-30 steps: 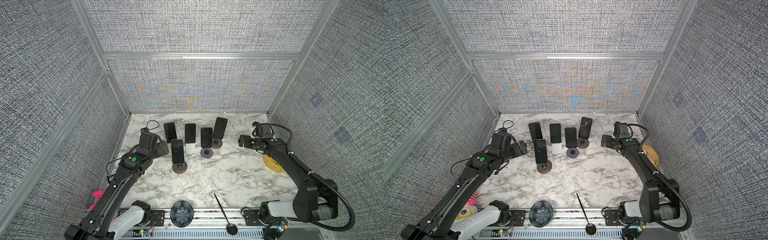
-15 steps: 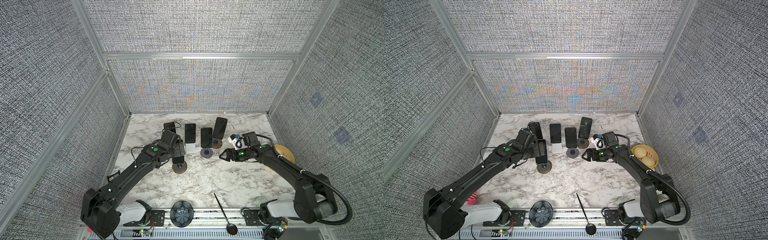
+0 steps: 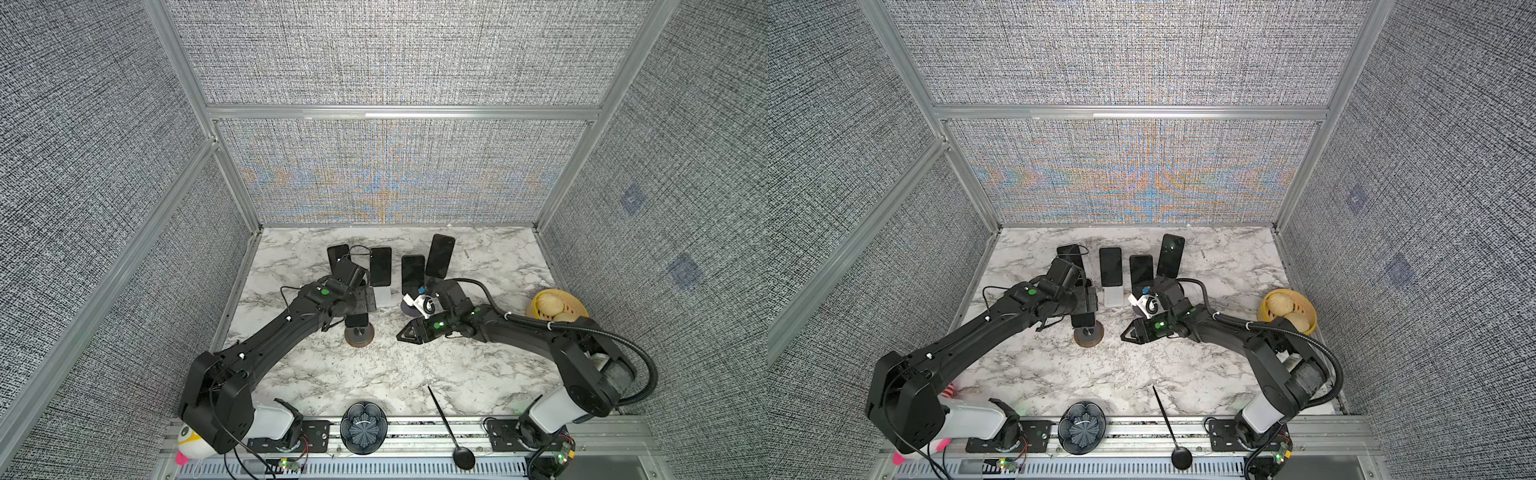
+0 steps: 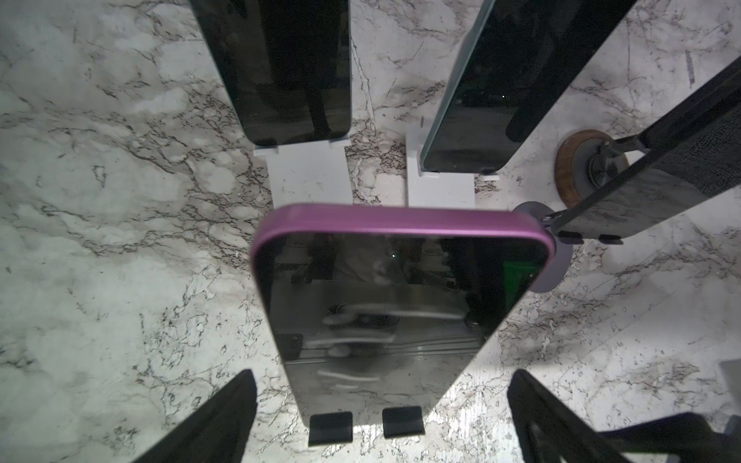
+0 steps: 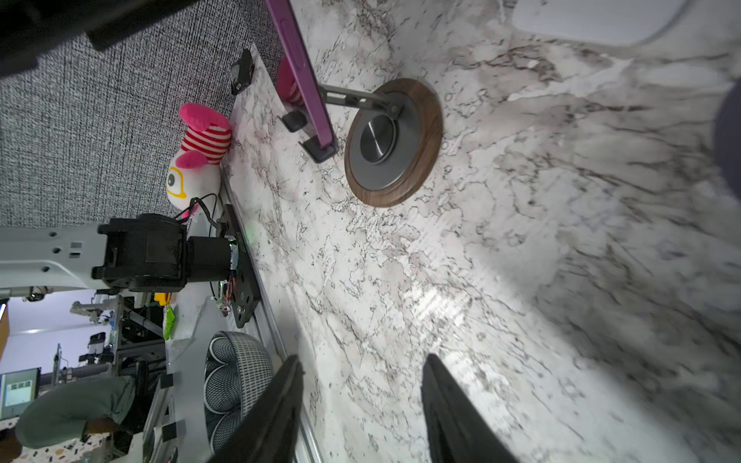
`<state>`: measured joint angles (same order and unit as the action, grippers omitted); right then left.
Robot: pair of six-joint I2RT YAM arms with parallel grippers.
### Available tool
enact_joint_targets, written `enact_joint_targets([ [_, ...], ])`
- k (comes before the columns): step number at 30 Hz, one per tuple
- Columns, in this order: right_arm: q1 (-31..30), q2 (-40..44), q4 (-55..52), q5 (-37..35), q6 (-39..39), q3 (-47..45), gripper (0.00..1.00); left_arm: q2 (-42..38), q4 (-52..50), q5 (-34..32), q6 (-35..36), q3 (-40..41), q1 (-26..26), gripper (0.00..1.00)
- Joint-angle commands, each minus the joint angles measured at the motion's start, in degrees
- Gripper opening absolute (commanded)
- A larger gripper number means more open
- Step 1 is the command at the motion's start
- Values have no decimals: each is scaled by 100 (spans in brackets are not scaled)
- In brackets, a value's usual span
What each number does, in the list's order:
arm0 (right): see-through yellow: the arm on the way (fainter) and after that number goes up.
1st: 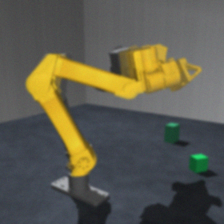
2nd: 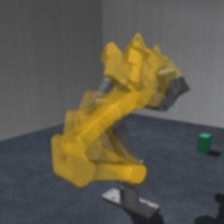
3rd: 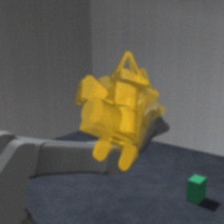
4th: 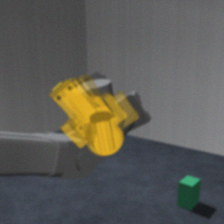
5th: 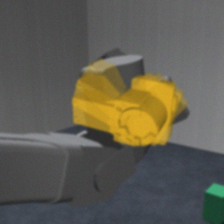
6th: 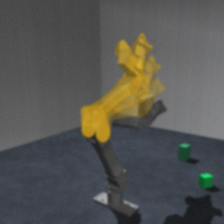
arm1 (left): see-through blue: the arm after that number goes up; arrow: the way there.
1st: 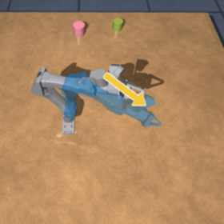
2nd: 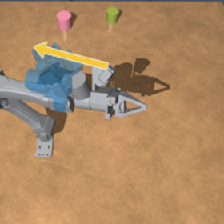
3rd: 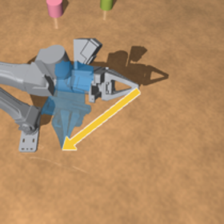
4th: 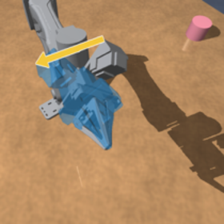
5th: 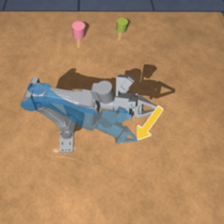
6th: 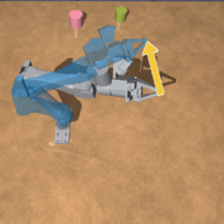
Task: Remove the phone from the phone stand
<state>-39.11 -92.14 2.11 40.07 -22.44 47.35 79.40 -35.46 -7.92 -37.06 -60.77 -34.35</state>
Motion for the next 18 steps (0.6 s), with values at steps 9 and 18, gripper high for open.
enact_joint_targets([
  [9,-562,-1342,1454,-184,-411,633,12,87,112,-161,-52,61,-15,94],
  [18,-527,-2123,1403,-52,-643,1334,2,111,147,-225,-106,117,-16,89],
])
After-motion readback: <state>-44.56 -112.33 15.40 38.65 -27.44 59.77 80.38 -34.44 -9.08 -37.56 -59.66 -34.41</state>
